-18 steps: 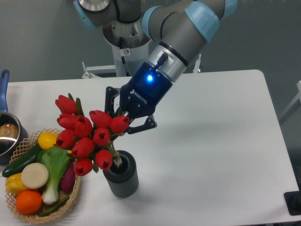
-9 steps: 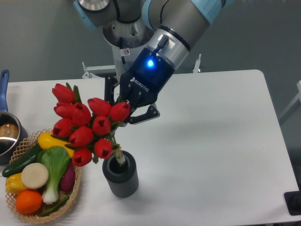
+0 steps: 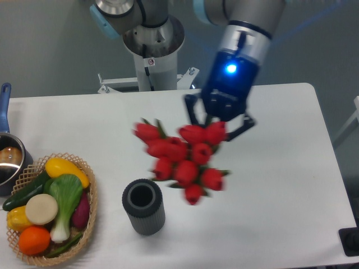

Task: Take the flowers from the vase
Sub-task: 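Carry the tulip bunch away from the vase and hold it raised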

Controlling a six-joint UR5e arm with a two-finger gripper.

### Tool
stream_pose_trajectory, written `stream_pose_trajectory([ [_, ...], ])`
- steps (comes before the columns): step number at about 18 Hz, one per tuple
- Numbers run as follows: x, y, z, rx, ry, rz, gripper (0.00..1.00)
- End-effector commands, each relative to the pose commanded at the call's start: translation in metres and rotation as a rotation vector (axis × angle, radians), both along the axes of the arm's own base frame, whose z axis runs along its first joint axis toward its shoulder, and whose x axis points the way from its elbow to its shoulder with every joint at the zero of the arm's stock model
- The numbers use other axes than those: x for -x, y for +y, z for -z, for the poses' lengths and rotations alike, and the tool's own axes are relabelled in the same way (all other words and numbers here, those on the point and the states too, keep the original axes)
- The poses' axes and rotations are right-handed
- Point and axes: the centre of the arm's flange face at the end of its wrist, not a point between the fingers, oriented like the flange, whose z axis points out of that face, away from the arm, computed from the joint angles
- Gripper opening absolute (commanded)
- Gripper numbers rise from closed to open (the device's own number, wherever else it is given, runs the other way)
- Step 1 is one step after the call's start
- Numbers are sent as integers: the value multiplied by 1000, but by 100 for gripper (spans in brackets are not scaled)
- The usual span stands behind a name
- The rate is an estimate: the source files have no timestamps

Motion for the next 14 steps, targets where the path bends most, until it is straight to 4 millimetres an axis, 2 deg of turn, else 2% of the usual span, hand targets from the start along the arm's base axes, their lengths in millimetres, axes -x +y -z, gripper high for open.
stream_pose_trajectory([
  [3, 26, -33, 21, 144, -10, -104, 0],
  [7, 43, -70, 56, 314, -20, -150, 0],
  [11, 47, -90, 79, 464, -21, -120, 1],
  [14, 51, -100, 79, 574, -6, -99, 4],
])
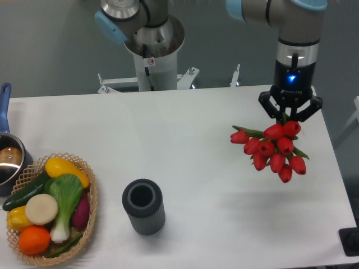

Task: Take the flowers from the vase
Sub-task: 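Carry the tulip bunch away from the vase and hold it raised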

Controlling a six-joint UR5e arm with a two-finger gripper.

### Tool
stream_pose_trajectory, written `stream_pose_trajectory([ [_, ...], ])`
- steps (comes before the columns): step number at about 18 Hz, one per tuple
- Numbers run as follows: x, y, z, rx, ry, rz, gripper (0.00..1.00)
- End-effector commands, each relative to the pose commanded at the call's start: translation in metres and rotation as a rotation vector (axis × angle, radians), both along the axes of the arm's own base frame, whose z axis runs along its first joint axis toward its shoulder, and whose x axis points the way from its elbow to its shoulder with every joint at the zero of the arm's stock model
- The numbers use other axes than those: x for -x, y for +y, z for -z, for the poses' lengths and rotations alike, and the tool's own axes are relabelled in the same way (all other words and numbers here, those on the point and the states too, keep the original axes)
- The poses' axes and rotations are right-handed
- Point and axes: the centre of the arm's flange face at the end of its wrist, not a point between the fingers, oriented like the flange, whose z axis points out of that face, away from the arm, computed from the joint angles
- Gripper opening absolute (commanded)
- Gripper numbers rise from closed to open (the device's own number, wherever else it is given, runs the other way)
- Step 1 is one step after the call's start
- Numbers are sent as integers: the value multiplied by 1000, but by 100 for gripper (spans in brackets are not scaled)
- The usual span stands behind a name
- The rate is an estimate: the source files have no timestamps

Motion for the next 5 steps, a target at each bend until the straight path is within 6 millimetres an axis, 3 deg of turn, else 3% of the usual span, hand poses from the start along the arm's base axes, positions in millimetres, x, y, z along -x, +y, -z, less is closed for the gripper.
stream_pose_trajectory([
  [5, 3, -3, -12, 73, -35, -1, 4],
])
